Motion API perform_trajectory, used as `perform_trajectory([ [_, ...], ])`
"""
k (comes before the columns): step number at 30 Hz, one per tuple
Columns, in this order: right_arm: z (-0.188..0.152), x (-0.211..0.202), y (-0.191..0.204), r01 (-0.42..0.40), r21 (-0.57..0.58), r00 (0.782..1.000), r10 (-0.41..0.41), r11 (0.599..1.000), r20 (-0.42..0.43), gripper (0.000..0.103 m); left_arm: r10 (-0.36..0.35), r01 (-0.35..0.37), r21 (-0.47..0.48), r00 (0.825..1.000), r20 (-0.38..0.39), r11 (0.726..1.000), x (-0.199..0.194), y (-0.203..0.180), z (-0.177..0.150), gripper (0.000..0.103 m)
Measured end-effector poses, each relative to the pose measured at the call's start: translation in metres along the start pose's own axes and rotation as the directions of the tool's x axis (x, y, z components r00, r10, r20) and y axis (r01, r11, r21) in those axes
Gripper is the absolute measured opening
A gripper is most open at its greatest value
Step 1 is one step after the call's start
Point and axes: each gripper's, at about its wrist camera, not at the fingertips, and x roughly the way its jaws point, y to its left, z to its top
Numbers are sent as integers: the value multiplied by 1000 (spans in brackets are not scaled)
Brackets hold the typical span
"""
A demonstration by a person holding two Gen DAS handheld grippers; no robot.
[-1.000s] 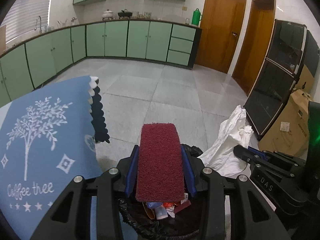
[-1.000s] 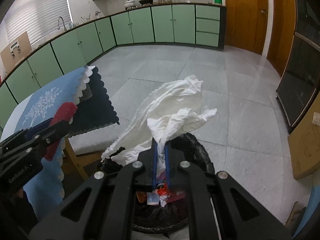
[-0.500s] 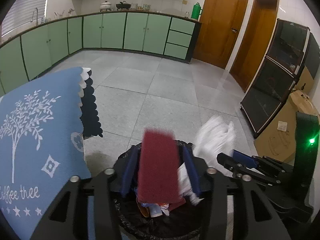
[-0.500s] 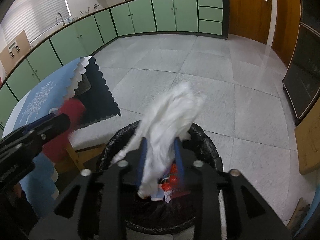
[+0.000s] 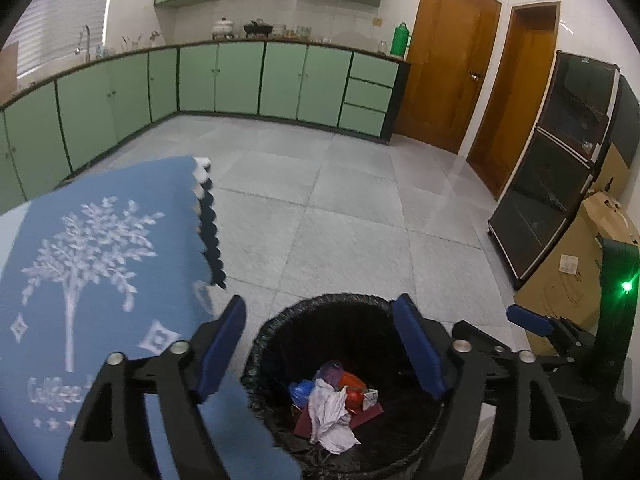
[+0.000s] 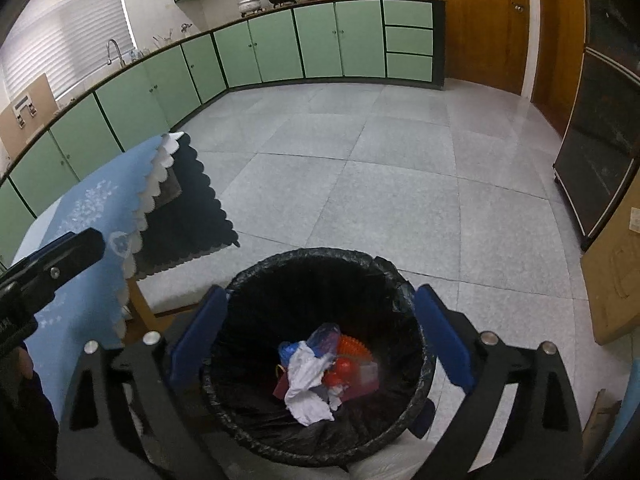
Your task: Collect trash
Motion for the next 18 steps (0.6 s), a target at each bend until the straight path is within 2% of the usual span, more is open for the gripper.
perform_trajectory([
  [6, 7, -31, 10, -77, 33, 997, 76, 996, 22, 98, 22, -21, -7, 998, 64, 1000, -41, 19, 5, 94],
  [11, 12, -61, 27, -99, 12, 994, 98, 995, 56, 98, 45, -41, -42, 995, 94, 998, -73, 36, 7, 97],
  [18, 13, -97, 51, -128, -27, 989, 129, 991, 73, 98, 97, -93, -46, 989, 108, 995, -112, 44, 4, 97],
])
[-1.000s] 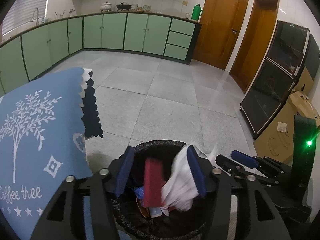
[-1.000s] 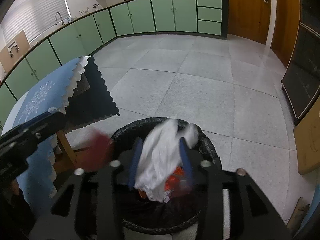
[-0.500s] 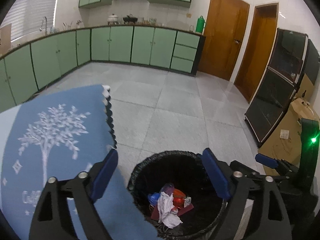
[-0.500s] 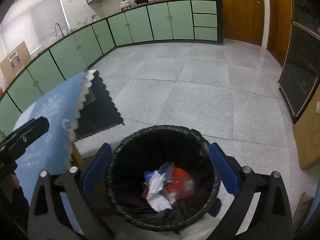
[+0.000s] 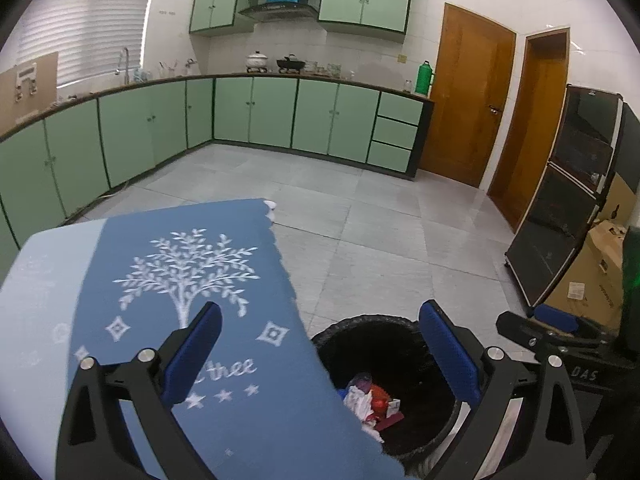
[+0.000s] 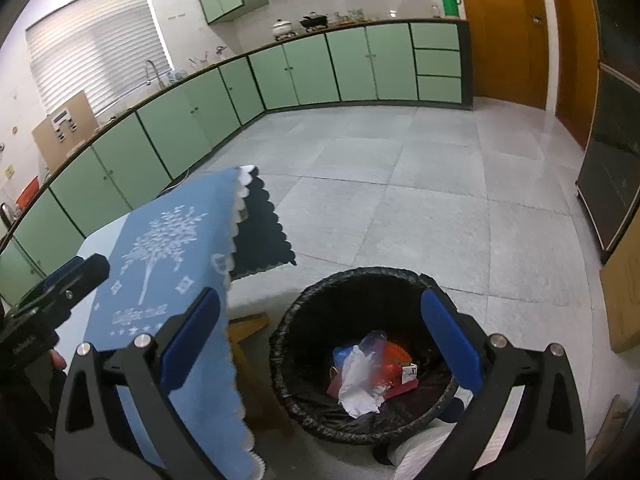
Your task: Collect trash
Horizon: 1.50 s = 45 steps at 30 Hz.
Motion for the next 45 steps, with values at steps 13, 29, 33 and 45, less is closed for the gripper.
perform_trajectory([
  [13, -2, -56, 41, -28, -81, 998, 32, 996, 54, 98, 42, -42, 10, 999, 28, 999, -51, 5, -11, 97],
  [29, -12, -86, 56, -43, -122, 995, 54, 992, 89, 98, 62, -64, 25, 995, 79, 998, -88, 0, -16, 97],
  [33, -13, -89, 58, -47, -127, 994, 59, 991, 94, 98, 62, -64, 25, 994, 85, 998, -91, 0, -17, 97],
  [45, -14, -92, 63, -38, -152, 993, 55, 988, 103, 98, 68, -70, 15, 993, 93, 997, -97, 0, -18, 97],
])
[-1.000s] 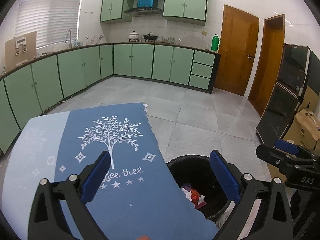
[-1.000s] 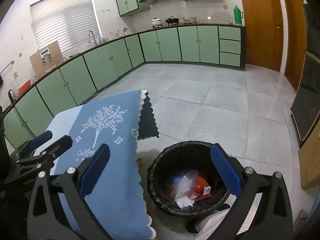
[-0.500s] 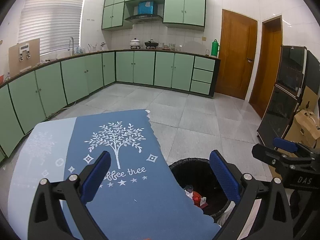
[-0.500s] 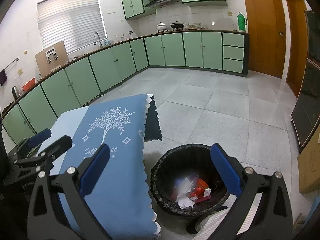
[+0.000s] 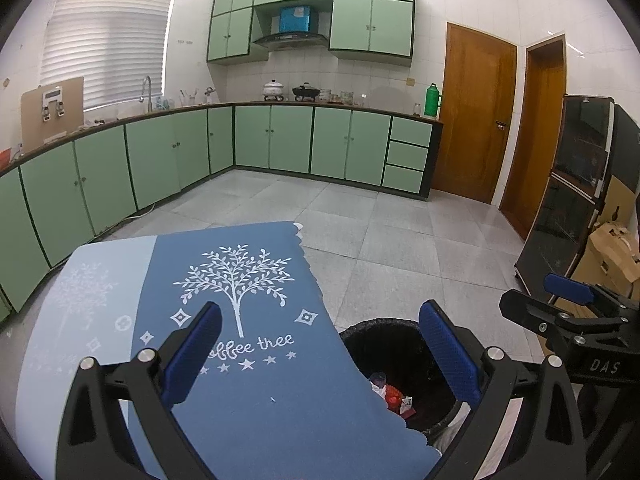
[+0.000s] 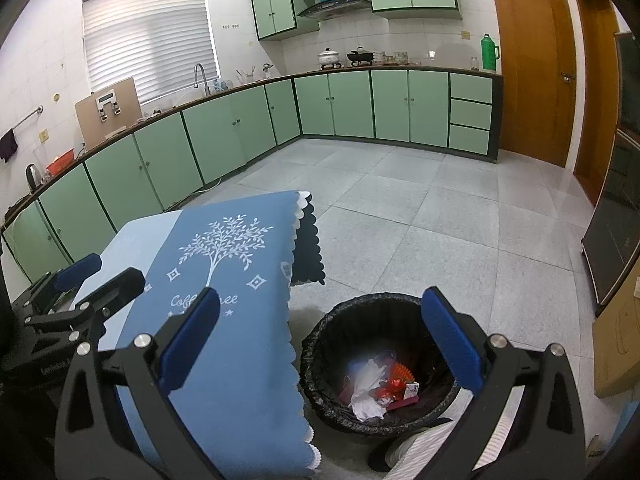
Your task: Collect trash
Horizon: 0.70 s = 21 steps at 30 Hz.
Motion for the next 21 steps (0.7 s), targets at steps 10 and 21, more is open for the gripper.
perform_trajectory([
  [10, 1, 1, 3, -1, -6, 1000, 1, 1000, -3, 98, 4, -4, -6, 1000, 0, 1000, 0, 3, 0, 97],
  [21, 1, 2, 4, -1, -8, 1000, 1, 1000, -3, 98, 6, -6, -8, 1000, 0, 1000, -2, 5, 0, 97],
])
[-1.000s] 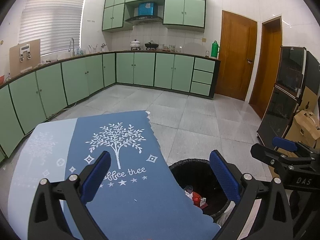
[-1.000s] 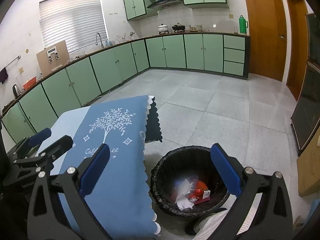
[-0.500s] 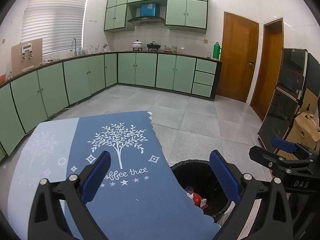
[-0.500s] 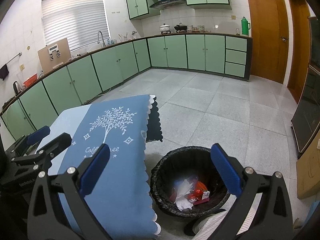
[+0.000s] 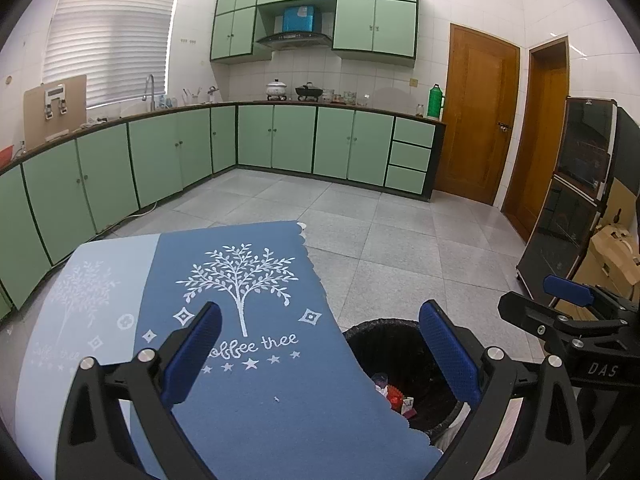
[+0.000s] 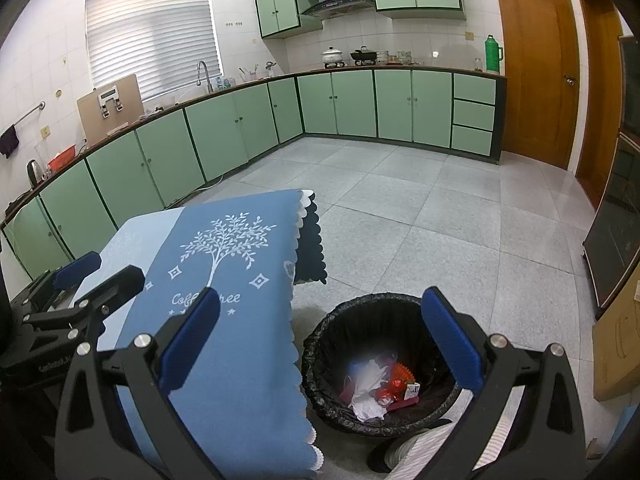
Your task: Collect trash
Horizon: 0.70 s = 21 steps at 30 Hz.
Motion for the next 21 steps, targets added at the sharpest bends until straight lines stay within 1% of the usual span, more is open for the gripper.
perform_trajectory([
  [21, 0, 0, 1, 0, 1, 1000, 0, 1000, -1, 98, 6, -6, -2, 1000, -2, 1000, 0, 4, 1, 97],
])
